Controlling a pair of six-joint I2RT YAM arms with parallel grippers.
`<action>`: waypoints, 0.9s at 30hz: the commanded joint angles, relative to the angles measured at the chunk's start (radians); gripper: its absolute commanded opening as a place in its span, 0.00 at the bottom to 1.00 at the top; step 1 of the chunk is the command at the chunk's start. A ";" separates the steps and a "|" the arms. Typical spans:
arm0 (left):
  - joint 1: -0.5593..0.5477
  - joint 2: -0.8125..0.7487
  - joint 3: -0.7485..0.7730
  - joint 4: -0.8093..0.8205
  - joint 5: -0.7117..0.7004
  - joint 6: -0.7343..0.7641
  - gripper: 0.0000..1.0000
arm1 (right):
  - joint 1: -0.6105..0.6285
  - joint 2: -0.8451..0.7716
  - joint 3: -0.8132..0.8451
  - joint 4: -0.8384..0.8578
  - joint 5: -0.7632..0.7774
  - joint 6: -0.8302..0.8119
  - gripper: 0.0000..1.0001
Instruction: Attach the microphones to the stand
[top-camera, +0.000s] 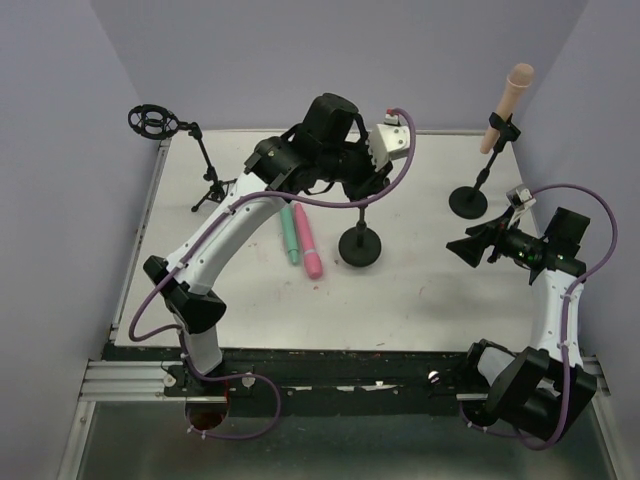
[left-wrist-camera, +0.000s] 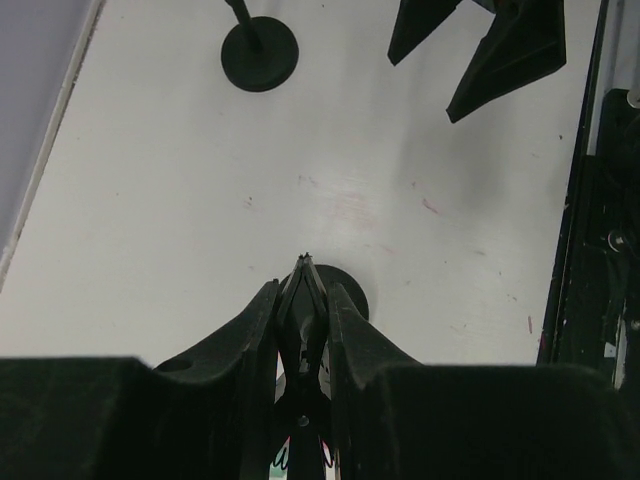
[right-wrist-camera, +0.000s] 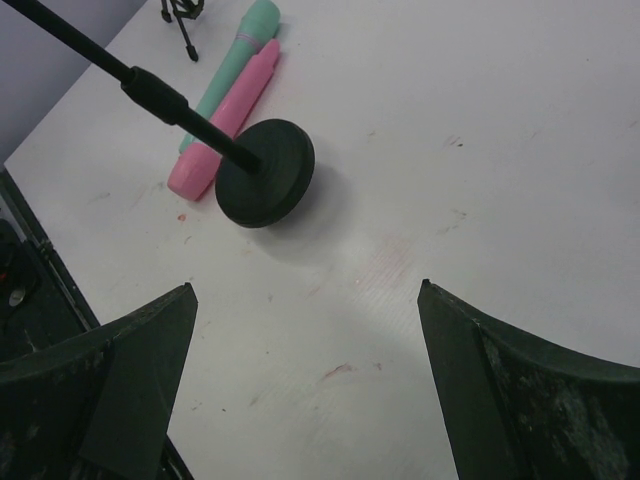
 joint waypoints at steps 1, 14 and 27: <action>-0.019 0.019 0.038 0.000 0.021 0.070 0.00 | 0.002 0.017 -0.006 0.018 -0.008 -0.003 1.00; -0.040 0.064 -0.027 0.034 -0.063 0.018 0.35 | 0.002 0.012 -0.008 0.016 0.009 -0.011 1.00; -0.053 -0.120 -0.080 0.198 -0.190 -0.141 0.86 | 0.002 0.023 -0.011 0.015 0.024 -0.022 1.00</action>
